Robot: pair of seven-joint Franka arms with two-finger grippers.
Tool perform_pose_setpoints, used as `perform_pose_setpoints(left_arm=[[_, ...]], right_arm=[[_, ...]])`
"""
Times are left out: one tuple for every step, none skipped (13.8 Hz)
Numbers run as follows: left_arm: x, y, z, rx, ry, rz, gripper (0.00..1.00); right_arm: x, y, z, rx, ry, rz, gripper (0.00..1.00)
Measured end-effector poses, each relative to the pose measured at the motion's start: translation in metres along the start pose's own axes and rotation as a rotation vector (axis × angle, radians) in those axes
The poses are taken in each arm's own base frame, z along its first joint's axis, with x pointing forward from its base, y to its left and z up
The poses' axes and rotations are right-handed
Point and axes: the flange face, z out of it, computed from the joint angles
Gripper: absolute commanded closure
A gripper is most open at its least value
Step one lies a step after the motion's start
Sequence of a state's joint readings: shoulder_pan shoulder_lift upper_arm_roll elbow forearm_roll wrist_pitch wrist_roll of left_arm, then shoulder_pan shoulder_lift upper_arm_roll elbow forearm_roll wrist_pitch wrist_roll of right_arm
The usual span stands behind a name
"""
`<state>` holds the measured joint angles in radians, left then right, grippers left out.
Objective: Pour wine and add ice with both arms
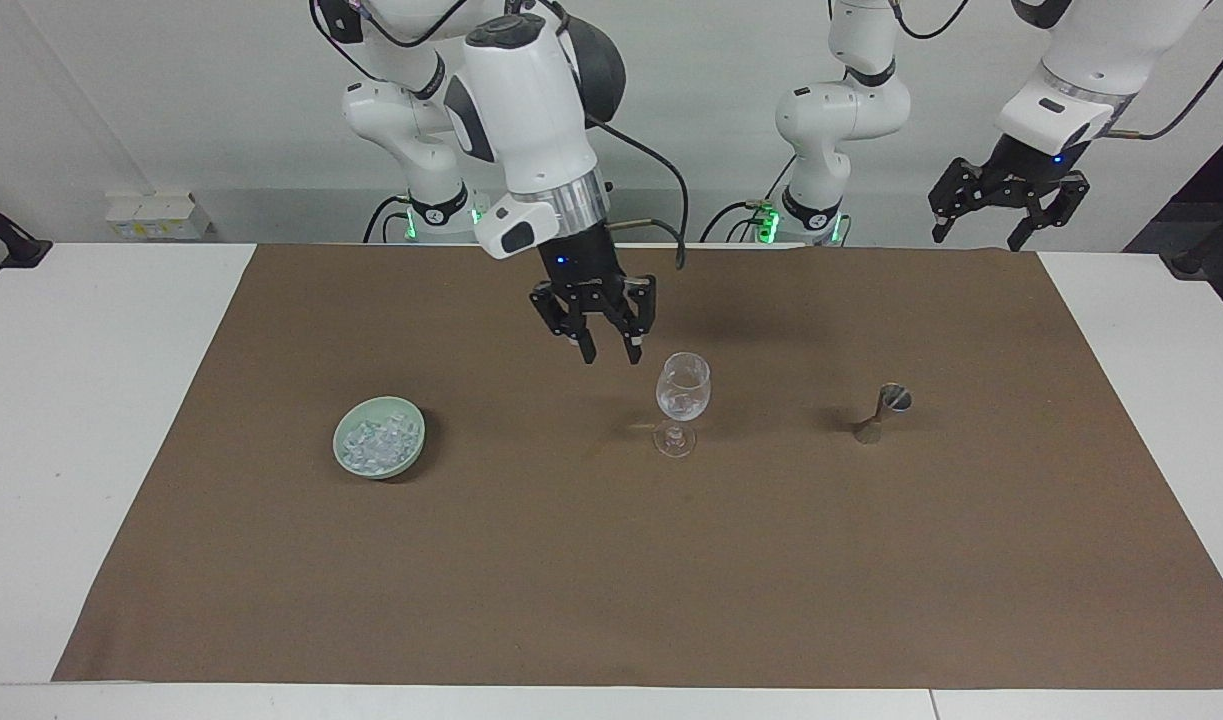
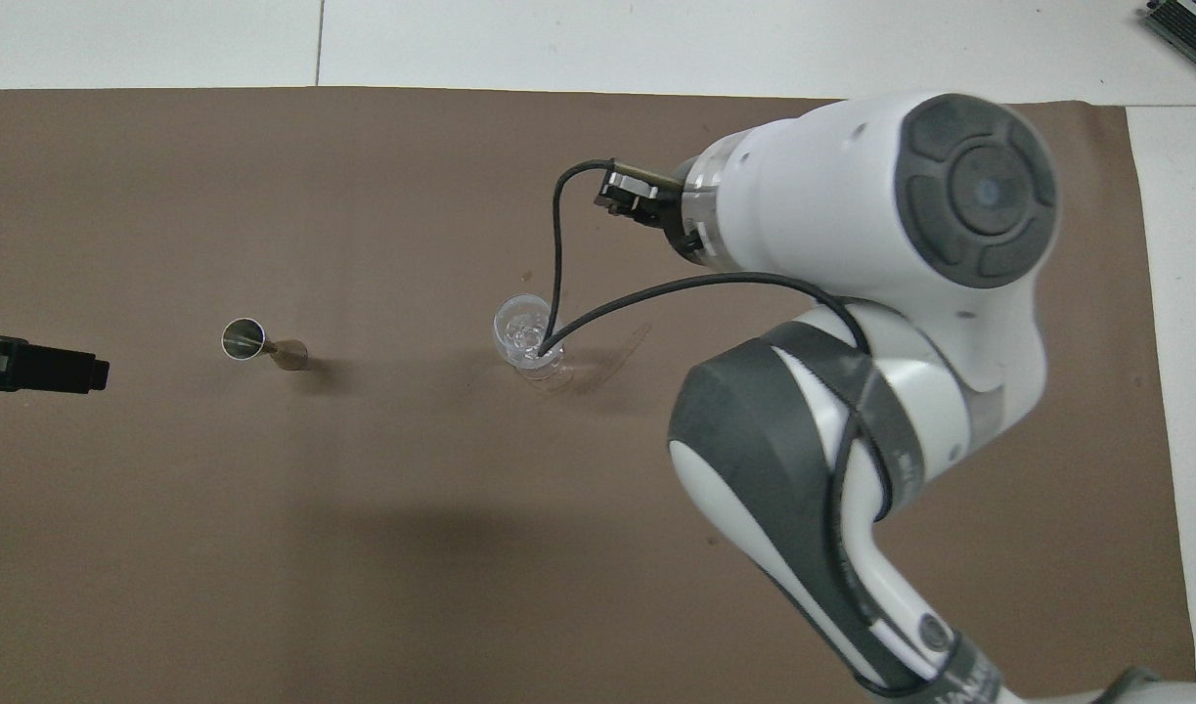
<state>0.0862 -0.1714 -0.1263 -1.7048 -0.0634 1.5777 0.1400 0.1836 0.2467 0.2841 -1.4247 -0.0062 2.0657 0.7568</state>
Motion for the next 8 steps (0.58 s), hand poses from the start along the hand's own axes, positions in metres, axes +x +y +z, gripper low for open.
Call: perform_pose_setpoints(left_arm=[[0.000, 0.000, 0.000, 0.000, 0.000, 0.000, 0.00], [0.000, 0.000, 0.000, 0.000, 0.000, 0.000, 0.00], [0.000, 0.000, 0.000, 0.000, 0.000, 0.000, 0.00], [0.000, 0.000, 0.000, 0.000, 0.000, 0.000, 0.00], [0.000, 0.000, 0.000, 0.000, 0.000, 0.000, 0.00], [0.000, 0.000, 0.000, 0.000, 0.000, 0.000, 0.00], [0.000, 0.000, 0.000, 0.000, 0.000, 0.000, 0.00], [0.000, 0.000, 0.000, 0.000, 0.000, 0.000, 0.00]], right_arm=[[0.009, 0.016, -0.016, -0.022, 0.003, -0.021, 0.33], [0.016, 0.032, -0.032, -0.047, 0.001, -0.044, 0.29], [0.020, 0.046, -0.046, -0.073, -0.008, -0.067, 0.26], [0.024, 0.061, -0.060, -0.098, -0.017, -0.088, 0.25], [0.029, 0.075, -0.071, -0.116, -0.022, -0.106, 0.18], [0.035, 0.088, -0.077, -0.129, -0.025, -0.123, 0.07], [0.042, 0.100, -0.081, -0.137, -0.022, -0.140, 0.07], [0.050, 0.112, -0.081, -0.143, -0.022, -0.161, 0.05]])
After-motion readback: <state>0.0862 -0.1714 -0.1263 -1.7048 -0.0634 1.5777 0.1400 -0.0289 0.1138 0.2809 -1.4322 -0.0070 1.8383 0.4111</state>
